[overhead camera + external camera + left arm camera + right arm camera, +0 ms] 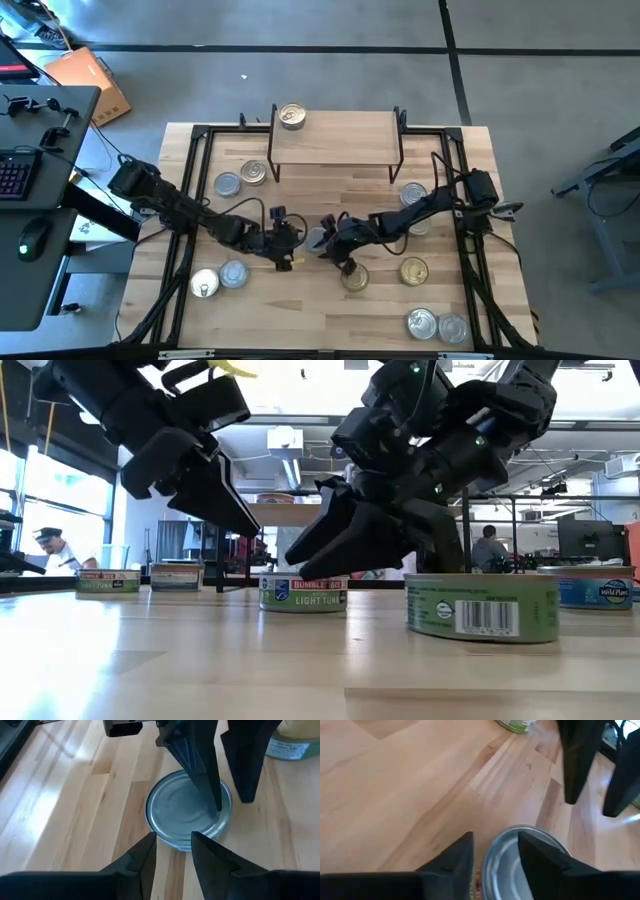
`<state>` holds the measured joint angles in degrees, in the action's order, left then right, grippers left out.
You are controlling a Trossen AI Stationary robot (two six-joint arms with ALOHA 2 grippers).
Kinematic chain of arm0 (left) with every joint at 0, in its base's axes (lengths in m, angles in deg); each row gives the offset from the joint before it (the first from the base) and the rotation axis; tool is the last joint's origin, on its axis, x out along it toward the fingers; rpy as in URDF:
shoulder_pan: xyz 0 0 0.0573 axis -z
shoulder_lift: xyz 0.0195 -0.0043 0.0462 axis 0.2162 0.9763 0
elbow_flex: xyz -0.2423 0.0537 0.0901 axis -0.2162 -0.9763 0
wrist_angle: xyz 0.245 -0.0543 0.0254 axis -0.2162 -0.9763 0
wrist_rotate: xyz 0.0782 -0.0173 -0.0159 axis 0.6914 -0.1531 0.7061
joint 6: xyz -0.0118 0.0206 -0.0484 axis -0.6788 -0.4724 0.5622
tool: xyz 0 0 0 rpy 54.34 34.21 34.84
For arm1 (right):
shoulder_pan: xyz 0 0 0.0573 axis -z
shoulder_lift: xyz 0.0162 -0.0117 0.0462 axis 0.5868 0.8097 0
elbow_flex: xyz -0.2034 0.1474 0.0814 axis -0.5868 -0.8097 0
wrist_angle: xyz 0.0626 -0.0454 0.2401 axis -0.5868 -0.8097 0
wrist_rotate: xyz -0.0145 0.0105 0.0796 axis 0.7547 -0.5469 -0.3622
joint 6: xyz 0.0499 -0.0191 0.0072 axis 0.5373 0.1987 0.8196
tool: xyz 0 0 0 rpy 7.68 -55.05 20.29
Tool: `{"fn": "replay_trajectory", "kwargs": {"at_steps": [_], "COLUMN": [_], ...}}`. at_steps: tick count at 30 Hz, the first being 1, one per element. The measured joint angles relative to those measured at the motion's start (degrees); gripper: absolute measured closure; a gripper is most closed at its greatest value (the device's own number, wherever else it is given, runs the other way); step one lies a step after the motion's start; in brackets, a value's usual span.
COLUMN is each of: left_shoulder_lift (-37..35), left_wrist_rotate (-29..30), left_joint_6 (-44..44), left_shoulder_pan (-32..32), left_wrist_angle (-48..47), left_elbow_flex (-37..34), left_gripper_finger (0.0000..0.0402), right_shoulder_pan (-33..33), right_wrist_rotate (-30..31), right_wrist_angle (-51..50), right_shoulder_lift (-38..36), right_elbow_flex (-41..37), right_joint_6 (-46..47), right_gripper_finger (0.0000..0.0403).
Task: Stack canned seafood by type on shelf
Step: Put the green tuna can on the shelf
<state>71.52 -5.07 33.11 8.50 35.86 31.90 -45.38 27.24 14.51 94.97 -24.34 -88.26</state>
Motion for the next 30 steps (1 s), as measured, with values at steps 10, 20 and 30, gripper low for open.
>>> {"fn": "replay_trajectory", "kwargs": {"at_steps": [10, 20, 30], "left_shoulder_lift": [1.1, 1.1, 6.5], "left_wrist_rotate": [2.8, 4.7, -6.2], "left_joint_6": [0.3, 1.2, 2.6], "left_shoulder_pan": [2.2, 3.9, -0.2], "left_wrist_angle": [2.1, 2.4, 4.5], "left_elbow_flex": [0.0, 0.0, 0.0], "left_gripper_finger": [0.0289, 0.0289, 0.0289], "right_shoulder_pan": [0.1, 1.1, 5.3], "right_wrist_rotate": [1.7, 2.1, -3.5], "right_wrist_angle": [0.0, -5.2, -10.2], "right_shoulder_lift": [-1.5, -8.6, -4.5], "right_elbow_flex": [-0.3, -0.4, -0.4], "right_joint_6": [4.6, 4.5, -15.6], "right_gripper_finger": [0.0374, 0.0286, 0.0223]}}
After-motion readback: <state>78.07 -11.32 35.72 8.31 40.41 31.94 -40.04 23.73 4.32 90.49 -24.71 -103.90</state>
